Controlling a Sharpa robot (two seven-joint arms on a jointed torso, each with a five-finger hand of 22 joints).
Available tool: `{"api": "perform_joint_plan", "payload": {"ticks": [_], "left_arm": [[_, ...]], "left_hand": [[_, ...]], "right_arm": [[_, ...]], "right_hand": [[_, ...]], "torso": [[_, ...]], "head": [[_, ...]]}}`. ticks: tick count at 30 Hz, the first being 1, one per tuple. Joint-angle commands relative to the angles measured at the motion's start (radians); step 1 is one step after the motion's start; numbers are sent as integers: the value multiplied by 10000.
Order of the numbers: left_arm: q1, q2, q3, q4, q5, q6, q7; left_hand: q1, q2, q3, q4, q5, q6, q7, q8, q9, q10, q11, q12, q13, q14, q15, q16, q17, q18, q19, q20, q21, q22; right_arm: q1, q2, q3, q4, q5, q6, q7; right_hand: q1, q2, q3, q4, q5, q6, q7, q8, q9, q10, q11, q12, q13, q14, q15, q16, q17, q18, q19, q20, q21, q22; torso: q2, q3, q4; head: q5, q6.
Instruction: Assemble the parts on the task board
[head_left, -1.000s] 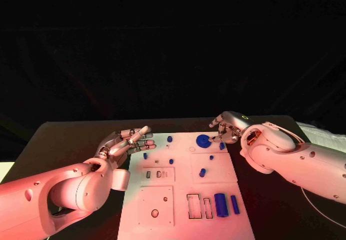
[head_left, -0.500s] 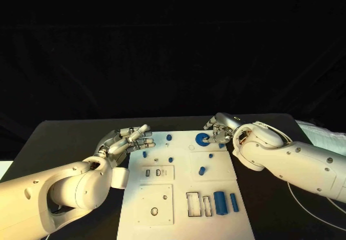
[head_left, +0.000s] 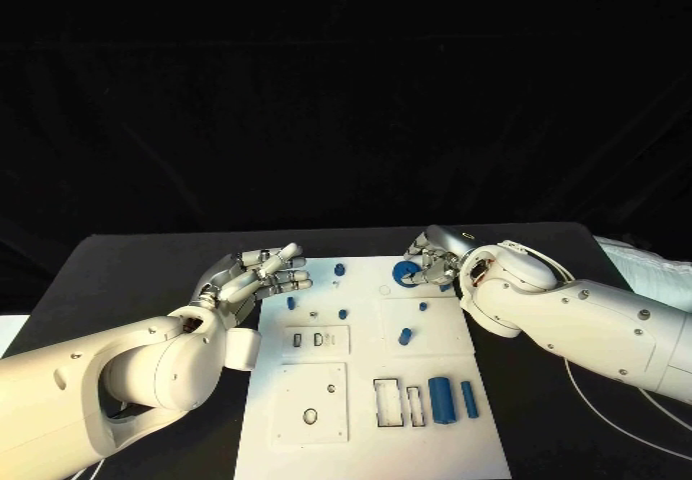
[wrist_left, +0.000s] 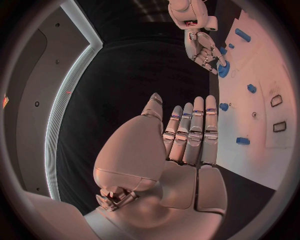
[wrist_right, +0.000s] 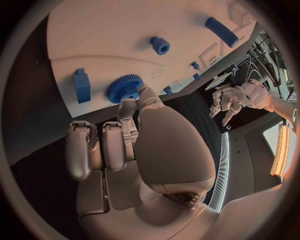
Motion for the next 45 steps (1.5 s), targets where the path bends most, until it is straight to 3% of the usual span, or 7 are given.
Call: {"api": "perform_joint_plan", "payload": {"ticks": [1, 19, 45], "left_arm": [[11, 23, 9, -3, 18, 161, 115], [11, -7, 9, 13, 18, 150, 136], [11, -38, 9, -3, 18, 118, 118]], "left_hand": [[125, -1, 6, -52, -26, -11, 40, -51, -12, -12, -8, -29, -9, -76, -10, -50, -4, 182, -92, -2, -19, -13], [136, 8, 16, -67, -27, -14, 40, -53, -13, -18, -6, -32, -10, -80, -9, -52, -4, 182, -95, -1, -19, -14], [145, 20, 26, -82, -27, -14, 39, -53, -13, -21, -6, -33, -11, -81, -8, -53, -4, 182, -96, 0, -18, -14]], "right_arm": [[-18, 45, -6, -20, -182, 188, -62], [-70, 47, -20, -8, -704, 263, -183], [-82, -70, -18, 95, -666, 58, -116]], "right_hand": [[21, 67, 31, 25, 66, 117, -18, 68, 23, 7, 10, 45, 33, 553, -4, 72, 17, -164, 59, 26, 59, 242], [223, 262, 174, -67, 97, 339, -65, 131, 55, -9, -45, 197, 303, 548, -47, 108, 83, -171, 69, -6, 90, 295], [16, 77, 58, 30, 174, 192, -22, 11, 9, -220, 6, -96, 129, 529, -9, 90, 74, -169, 45, 12, 86, 287]], "torso": [[-2, 5, -12], [8, 9, 6], [6, 13, -3]], "head": [[-14, -57], [-42, -175], [-83, -188]]}}
